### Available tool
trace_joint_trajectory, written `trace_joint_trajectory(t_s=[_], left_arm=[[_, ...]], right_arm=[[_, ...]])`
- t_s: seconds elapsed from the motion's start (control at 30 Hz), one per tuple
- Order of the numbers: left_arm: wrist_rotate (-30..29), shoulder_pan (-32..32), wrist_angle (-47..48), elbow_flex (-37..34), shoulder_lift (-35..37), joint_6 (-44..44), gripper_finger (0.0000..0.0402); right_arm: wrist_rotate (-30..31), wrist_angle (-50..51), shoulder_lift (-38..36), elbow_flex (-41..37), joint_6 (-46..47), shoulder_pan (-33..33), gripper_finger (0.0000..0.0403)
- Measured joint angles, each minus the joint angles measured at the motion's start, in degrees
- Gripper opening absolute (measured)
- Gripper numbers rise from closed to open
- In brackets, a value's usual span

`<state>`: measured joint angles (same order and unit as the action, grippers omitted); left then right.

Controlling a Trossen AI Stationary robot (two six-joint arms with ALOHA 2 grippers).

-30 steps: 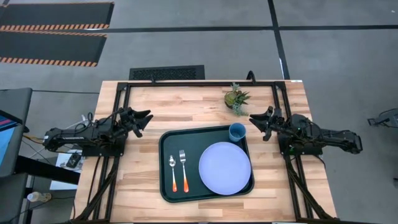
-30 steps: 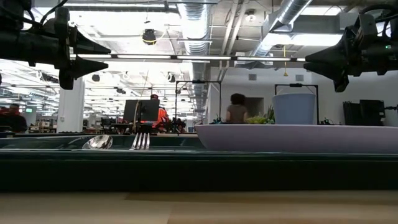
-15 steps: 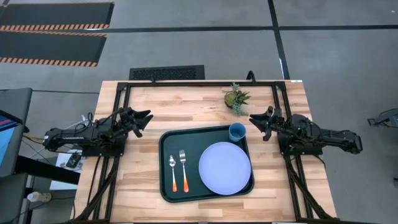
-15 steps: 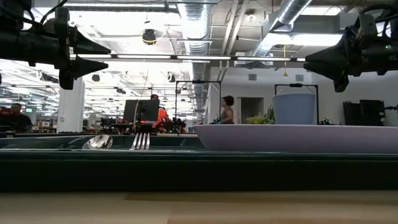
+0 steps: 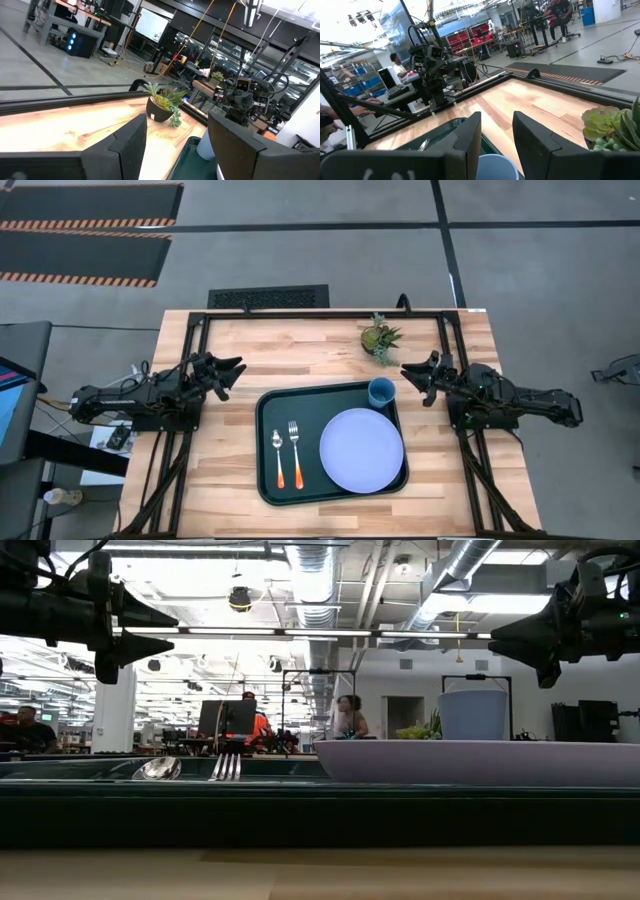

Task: Pick and place plate/cup/fork/spoon on tray
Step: Return to Home Position

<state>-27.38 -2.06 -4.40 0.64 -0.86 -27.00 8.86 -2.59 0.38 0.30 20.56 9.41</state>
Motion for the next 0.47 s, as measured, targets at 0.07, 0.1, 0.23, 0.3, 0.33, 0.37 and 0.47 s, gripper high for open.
trace_joint_trajectory(t_s=[0.07, 0.1, 0.23, 0.3, 0.33, 0.37, 0.47], left_arm=[[0.0, 0.0, 0.0, 0.0, 0.0, 0.0, 0.0196], [0.0, 0.0, 0.0, 0.0, 0.0, 0.0, 0.0196], [0.0, 0.0, 0.0, 0.0, 0.0, 0.0, 0.0196], [0.0, 0.0, 0.0, 0.0, 0.0, 0.0, 0.0196], [0.0, 0.0, 0.0, 0.0, 0.0, 0.0, 0.0196], [0.0, 0.0, 0.0, 0.0, 0.0, 0.0, 0.0196], [0.0, 0.0, 0.0, 0.0, 0.0, 0.0, 0.0196]], right_arm=[[0.0, 0.0, 0.0, 0.0, 0.0, 0.0, 0.0138], [0.0, 0.0, 0.0, 0.0, 0.0, 0.0, 0.0138], [0.0, 0.0, 0.0, 0.0, 0.0, 0.0, 0.0139], [0.0, 0.0, 0.0, 0.0, 0.0, 0.0, 0.0138], [0.0, 0.0, 0.0, 0.0, 0.0, 0.0, 0.0138], [0.0, 0.0, 0.0, 0.0, 0.0, 0.0, 0.0137], [0.0, 0.0, 0.0, 0.0, 0.0, 0.0, 0.0137]])
